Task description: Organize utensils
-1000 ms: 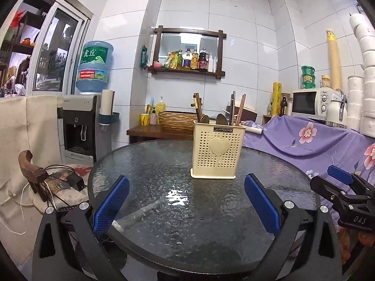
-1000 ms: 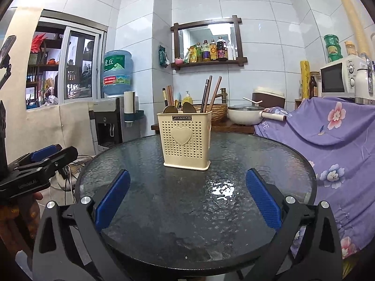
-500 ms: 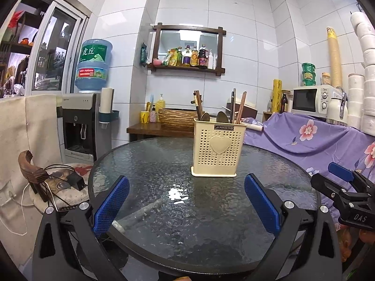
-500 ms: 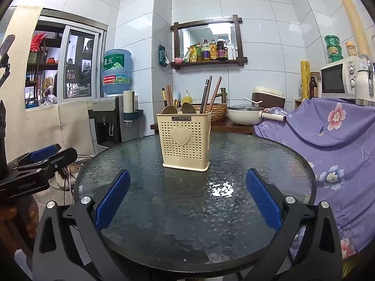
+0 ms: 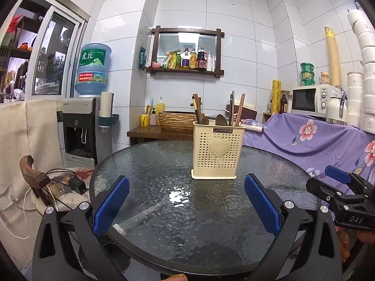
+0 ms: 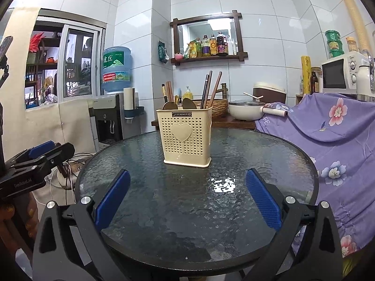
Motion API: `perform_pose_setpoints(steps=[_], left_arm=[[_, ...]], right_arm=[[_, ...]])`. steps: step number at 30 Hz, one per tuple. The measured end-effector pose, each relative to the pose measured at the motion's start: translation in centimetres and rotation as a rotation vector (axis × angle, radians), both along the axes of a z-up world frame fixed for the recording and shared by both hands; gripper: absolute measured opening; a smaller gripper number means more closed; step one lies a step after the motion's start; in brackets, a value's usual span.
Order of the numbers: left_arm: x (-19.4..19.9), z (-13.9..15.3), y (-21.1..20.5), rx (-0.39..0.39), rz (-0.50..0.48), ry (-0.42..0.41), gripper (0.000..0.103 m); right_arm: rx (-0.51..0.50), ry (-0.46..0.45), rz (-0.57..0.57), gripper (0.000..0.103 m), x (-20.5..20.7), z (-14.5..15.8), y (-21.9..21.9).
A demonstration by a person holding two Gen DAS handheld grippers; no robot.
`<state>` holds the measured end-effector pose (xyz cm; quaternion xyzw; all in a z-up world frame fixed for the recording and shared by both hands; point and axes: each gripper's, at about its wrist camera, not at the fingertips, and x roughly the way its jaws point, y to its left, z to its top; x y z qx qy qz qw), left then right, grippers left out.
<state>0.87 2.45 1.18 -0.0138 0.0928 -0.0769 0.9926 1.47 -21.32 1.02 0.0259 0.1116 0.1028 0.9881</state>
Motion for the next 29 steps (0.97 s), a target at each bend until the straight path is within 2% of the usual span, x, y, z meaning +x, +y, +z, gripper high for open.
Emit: perform_pose_setpoints(steps=[10, 18, 23, 29], left_arm=[[0.4, 0.1, -0.1, 0.001, 0.002, 0.024, 0.097], [0.7, 0.1, 0.1, -0.029, 0.005, 0.045, 0.097], [0.7, 0.3, -0.3, 0.010, 0.018, 0.042, 0.097], [0.8, 0.2, -0.4, 0.008, 0.010, 0.050, 0.097]], right_arm=[[-0.010, 0.004, 0.011, 0.097, 0.4, 0.0, 0.3], [-0.011, 0.007, 0.013, 0.097, 0.5, 0.0, 0.6], [-0.014, 0.007, 0.020, 0.097, 0.7, -0.1, 1.0], [-0.016, 0.009, 0.020, 0.097, 0.7, -0.1, 1.2]])
